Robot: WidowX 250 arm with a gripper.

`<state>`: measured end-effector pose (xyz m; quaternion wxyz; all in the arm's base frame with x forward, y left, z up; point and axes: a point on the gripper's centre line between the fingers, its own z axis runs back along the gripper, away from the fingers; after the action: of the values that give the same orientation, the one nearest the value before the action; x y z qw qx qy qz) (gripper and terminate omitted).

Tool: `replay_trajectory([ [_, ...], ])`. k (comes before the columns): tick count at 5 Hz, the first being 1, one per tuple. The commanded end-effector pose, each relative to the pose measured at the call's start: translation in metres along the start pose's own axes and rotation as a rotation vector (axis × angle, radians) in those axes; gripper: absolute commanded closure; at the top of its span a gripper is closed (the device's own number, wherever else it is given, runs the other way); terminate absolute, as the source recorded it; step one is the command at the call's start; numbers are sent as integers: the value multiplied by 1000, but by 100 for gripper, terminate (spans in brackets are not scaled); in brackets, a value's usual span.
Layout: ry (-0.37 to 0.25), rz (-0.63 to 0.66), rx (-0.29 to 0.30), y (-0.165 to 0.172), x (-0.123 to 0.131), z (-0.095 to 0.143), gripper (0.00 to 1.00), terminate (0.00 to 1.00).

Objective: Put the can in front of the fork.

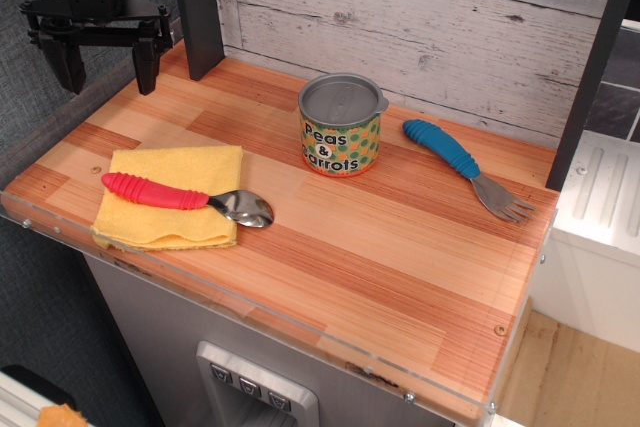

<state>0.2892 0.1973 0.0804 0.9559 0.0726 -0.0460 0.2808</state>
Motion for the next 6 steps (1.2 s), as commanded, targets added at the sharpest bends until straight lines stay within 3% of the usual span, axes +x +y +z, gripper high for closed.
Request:
replay_trajectory([
  [1,0,0,0,0,0,0,0,0],
  [3,-9,247,55,-33,2,6,0,0],
  [4,-53,461,138,-56,6,12,0,0],
  [6,-117,507,4,-98,24,14,0,0],
])
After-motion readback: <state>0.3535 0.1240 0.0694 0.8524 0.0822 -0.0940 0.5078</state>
